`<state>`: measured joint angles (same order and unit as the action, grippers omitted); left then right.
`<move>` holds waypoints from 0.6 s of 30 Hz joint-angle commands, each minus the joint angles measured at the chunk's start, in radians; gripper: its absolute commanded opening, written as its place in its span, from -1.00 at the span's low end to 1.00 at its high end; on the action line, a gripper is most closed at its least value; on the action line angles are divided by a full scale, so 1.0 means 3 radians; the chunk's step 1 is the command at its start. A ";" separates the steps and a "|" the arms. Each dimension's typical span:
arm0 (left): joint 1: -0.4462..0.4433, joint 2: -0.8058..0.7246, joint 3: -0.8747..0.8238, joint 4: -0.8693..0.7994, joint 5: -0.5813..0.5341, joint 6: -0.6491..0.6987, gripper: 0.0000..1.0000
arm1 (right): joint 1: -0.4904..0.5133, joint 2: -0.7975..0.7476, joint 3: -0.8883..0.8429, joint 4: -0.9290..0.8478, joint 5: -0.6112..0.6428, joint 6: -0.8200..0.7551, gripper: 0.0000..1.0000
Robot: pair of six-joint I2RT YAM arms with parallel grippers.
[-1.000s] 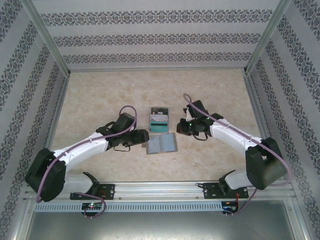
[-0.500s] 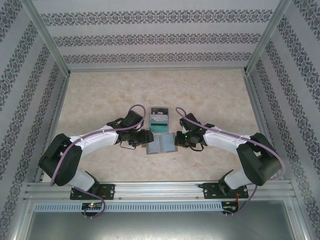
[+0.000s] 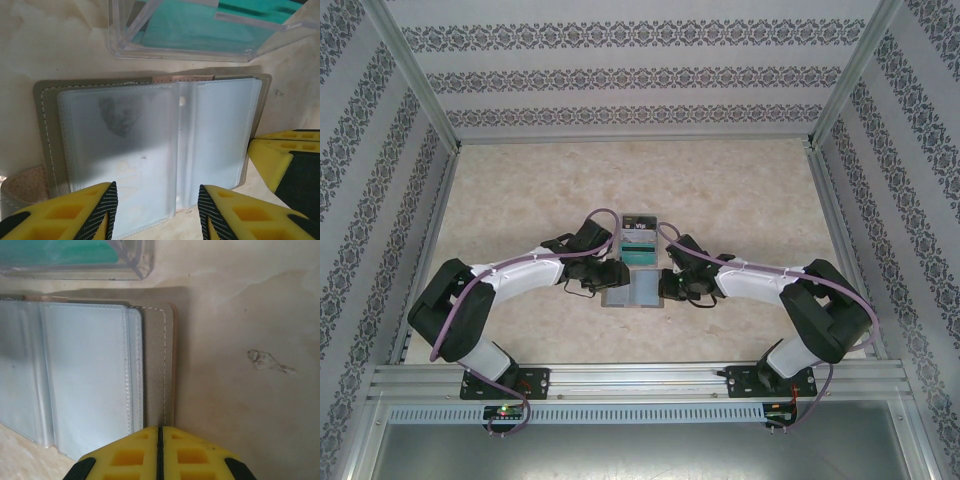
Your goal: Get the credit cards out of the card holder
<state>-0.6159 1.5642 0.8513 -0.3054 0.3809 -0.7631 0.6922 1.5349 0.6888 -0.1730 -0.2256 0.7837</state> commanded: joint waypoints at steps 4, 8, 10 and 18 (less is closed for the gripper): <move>-0.0035 0.0046 0.0018 -0.0261 -0.0307 0.0079 -0.07 | 0.0020 0.0034 -0.0031 -0.0032 0.0145 0.0097 -1.00; -0.0036 0.0068 -0.0020 -0.0271 -0.0349 0.0091 -0.06 | 0.0019 0.0054 -0.0026 -0.0027 0.0136 0.0095 -1.00; -0.0035 0.0107 -0.0030 -0.0257 -0.0330 0.0098 -0.07 | 0.0019 0.0060 -0.0023 -0.0023 0.0133 0.0097 -1.00; -0.0033 0.0185 -0.0031 -0.0266 -0.0324 0.0090 -0.07 | 0.0018 0.0055 -0.0031 -0.0029 0.0135 0.0102 -1.00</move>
<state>-0.6159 1.6043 0.8490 -0.3473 0.3058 -0.7570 0.6918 1.5356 0.6888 -0.1730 -0.2211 0.8059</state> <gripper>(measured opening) 0.468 0.060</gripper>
